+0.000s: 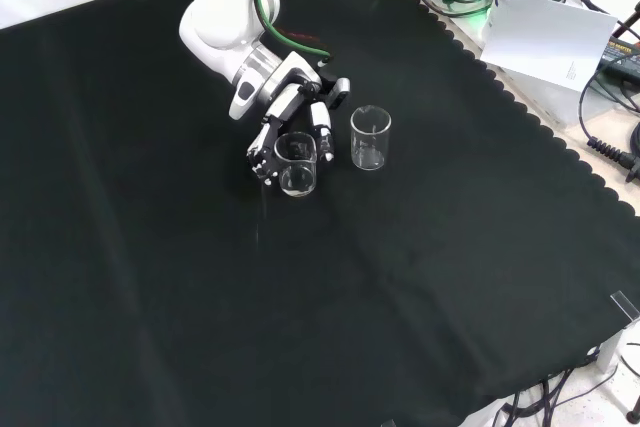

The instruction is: Pick up the beaker on the right.

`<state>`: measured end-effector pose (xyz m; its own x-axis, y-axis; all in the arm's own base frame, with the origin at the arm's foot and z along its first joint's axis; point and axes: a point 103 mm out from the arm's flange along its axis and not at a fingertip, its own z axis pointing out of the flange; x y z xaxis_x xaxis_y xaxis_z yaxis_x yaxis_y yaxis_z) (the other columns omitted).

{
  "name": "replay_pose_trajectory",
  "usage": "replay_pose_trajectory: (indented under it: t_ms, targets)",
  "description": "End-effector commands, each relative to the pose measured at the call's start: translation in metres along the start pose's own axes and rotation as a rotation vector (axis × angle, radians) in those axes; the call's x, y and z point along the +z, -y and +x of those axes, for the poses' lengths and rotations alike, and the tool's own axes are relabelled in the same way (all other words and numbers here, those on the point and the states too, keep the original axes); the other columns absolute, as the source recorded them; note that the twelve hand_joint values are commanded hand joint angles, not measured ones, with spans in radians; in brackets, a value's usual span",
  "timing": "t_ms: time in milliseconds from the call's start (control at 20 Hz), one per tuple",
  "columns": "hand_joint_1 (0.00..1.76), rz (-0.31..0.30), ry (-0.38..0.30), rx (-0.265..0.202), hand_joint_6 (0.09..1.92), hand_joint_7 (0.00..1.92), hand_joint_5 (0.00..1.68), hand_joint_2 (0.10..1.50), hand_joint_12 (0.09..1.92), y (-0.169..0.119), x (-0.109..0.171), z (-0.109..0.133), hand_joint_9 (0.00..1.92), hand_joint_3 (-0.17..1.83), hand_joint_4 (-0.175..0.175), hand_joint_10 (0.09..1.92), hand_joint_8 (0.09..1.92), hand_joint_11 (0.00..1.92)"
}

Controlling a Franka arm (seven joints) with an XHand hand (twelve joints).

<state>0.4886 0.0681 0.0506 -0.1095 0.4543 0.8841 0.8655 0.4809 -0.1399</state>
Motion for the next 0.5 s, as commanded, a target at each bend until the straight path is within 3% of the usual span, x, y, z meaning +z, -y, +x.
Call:
replay_pose_trajectory:
  t_ms: [50,200,250,300,400,450,500]
  targets:
    - [1.1,-0.007,-0.004,-0.003,0.88,0.25,0.3,0.87,1.36,-0.001,0.001,0.0,0.38,-0.17,-0.025,0.62,0.73,0.0]
    - [1.09,-0.031,-0.002,-0.035,1.04,0.36,0.53,0.9,1.35,-0.001,0.014,0.015,0.45,-0.17,-0.004,0.63,0.76,0.05]
    - [1.09,-0.055,-0.003,-0.045,0.97,0.49,0.76,0.96,1.34,-0.001,0.015,0.017,0.54,-0.14,0.057,0.62,0.77,0.13]
    - [1.1,-0.08,-0.011,-0.051,0.86,0.67,0.95,1.02,1.3,-0.001,0.017,0.021,0.67,-0.15,0.076,0.61,0.8,0.28]
    - [1.21,-0.127,-0.009,-0.056,0.84,1.07,1.09,1.08,1.06,-0.002,0.017,0.025,0.98,-0.17,0.047,0.63,0.64,0.8]
    - [1.25,-0.145,-0.003,-0.064,0.76,1.21,1.14,1.08,0.95,-0.002,0.016,0.027,1.11,-0.17,-0.004,0.64,0.57,0.98]
    - [1.31,-0.159,-0.002,-0.073,0.76,1.26,1.14,1.07,0.89,-0.002,0.014,0.028,1.23,-0.17,-0.074,0.49,0.63,1.08]
